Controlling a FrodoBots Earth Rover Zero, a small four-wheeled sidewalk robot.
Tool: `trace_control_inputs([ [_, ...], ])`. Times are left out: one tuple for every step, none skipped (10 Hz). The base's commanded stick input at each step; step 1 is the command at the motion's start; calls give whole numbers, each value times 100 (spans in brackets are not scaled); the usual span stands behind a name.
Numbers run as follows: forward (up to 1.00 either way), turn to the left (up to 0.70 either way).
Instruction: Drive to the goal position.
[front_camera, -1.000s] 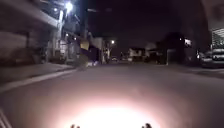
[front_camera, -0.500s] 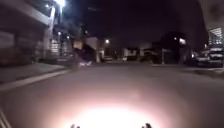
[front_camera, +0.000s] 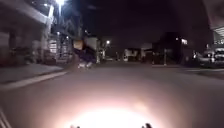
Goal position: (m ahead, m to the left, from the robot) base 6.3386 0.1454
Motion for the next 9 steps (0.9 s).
trace_control_inputs([
  [70, 0],
  [70, 0],
  [70, 0],
  [70, 0],
  [70, 0],
  [70, 0],
  [70, 0],
  [70, 0],
  [70, 0],
])
